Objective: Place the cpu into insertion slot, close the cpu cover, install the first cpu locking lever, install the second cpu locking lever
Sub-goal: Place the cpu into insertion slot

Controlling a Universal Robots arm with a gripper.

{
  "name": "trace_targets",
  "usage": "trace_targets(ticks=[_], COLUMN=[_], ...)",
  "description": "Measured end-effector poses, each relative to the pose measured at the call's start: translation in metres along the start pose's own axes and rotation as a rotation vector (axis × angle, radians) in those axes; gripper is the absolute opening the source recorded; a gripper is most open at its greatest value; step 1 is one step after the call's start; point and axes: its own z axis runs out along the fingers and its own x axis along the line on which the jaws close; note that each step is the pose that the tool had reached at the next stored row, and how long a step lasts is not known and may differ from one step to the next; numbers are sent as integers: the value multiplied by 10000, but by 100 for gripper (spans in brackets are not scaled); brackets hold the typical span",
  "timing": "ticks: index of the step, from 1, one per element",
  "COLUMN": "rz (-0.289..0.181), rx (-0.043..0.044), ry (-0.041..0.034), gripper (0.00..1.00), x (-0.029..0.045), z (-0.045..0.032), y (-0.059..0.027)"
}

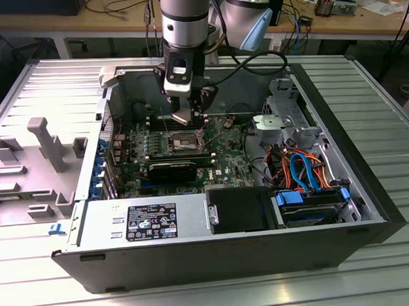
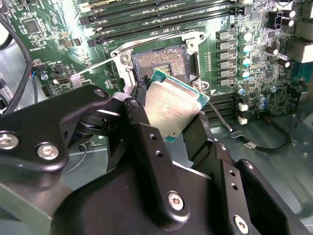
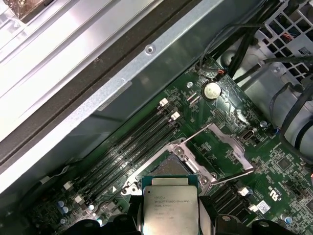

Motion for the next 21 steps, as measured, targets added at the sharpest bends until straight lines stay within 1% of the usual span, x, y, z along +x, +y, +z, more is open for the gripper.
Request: trace_targets(ticks=[17, 21], rz=[594, 800], rx=[-11, -14], ry=[-6, -8], gripper=[55, 55], x=[0, 0], z=[2, 3], y=[0, 0])
